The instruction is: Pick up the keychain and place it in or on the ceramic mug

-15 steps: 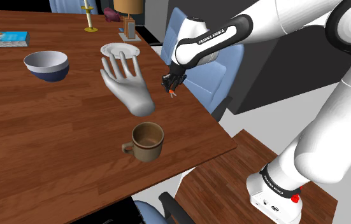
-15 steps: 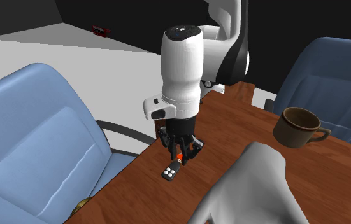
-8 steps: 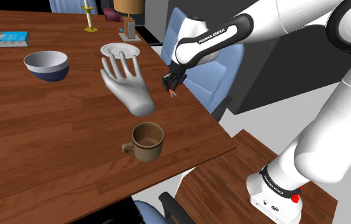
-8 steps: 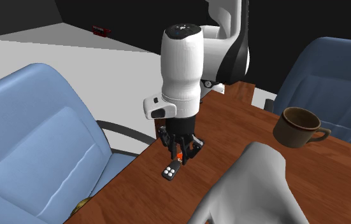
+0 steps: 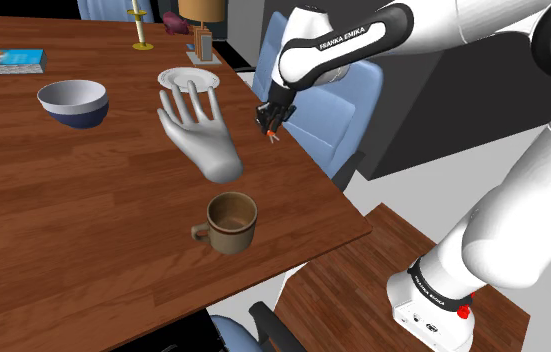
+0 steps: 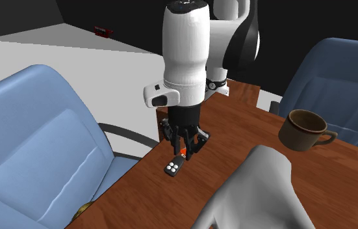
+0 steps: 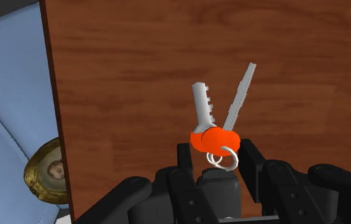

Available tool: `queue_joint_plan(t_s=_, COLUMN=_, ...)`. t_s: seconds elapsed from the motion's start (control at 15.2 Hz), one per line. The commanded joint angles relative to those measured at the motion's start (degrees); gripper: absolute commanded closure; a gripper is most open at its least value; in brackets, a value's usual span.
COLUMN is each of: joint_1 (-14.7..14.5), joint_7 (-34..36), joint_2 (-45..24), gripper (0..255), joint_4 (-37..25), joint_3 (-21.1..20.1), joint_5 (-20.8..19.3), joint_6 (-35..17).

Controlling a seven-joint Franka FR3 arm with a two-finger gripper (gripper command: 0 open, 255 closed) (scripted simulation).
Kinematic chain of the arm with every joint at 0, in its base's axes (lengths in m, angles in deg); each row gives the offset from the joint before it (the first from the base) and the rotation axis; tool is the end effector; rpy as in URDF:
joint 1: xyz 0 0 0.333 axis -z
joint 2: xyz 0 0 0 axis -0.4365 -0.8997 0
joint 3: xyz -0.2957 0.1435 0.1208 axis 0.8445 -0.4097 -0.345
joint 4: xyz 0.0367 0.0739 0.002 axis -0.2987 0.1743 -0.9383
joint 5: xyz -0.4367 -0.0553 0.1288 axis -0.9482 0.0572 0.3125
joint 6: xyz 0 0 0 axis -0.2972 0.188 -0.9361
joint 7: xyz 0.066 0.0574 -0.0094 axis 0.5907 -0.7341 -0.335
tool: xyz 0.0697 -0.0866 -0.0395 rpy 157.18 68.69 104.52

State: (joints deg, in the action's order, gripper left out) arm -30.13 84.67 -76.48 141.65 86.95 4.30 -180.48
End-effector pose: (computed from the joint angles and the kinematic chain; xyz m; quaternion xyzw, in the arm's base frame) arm 0.6333 0.0652 0.3614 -0.9955 0.0553 -0.0692 0.0341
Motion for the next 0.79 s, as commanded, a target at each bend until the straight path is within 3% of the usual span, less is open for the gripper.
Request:
queue_joint_plan(t_s=0.0, joint_1=0.0, joint_7=0.2, joint_2=0.8, gripper=255, joint_4=-0.7, joint_3=0.0, joint_5=-0.1, joint_6=1.5)
queue_joint_plan(t_s=0.73, joint_1=0.0, joint_7=0.6, joint_2=4.2, gripper=255, joint_4=-5.3, joint_3=0.0, joint_5=-0.3, joint_6=9.5)
